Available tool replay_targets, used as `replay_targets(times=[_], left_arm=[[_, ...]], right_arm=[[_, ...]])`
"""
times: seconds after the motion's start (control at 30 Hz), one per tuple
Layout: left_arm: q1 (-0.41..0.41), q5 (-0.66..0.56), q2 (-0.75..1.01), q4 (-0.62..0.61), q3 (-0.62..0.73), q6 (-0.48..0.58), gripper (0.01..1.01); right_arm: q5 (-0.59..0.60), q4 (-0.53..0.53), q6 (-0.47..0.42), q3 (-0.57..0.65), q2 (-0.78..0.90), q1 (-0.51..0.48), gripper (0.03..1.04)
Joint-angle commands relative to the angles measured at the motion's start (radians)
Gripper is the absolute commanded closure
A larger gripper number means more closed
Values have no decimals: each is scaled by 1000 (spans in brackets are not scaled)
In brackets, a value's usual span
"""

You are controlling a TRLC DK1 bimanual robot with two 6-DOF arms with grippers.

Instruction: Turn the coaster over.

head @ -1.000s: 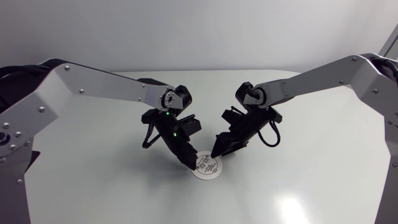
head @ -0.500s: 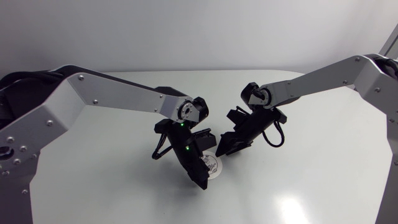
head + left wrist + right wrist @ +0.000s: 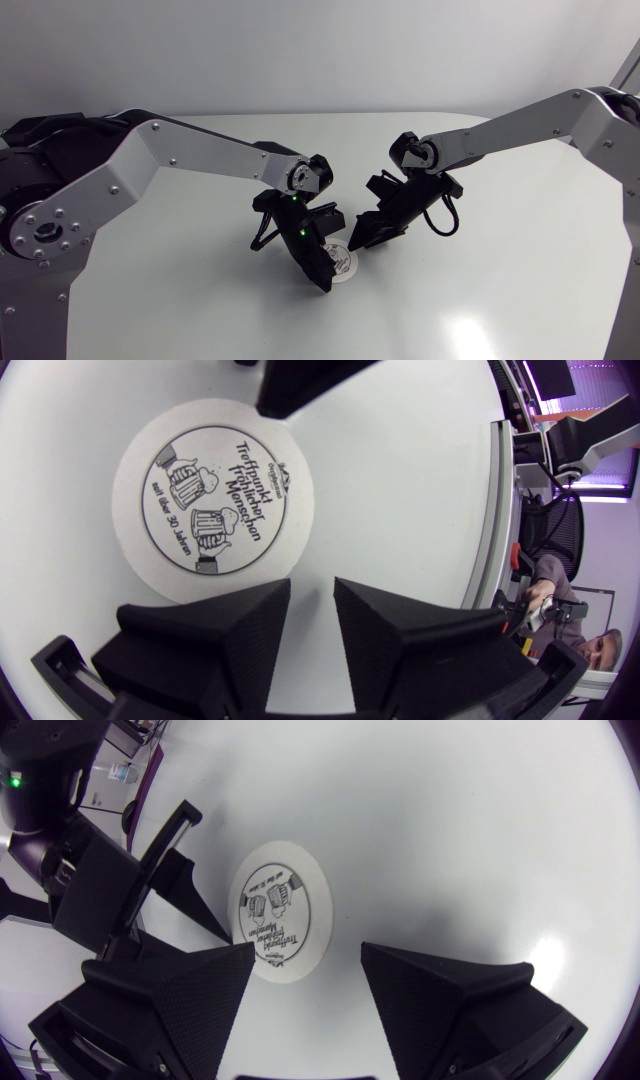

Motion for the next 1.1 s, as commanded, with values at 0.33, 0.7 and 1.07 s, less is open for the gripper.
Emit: replay_targets(times=[0.33,0.7,1.07], left_arm=[[22,-120,61,89,2,-31,697],[22,-120,61,95,2,-31,697],[25,-120,61,104,3,-32,697]], right_arm=[[-14,-18,-3,150,131,16,285],[18,-87,14,325,283,44,285],[21,-78,-8,118,114,55,285]])
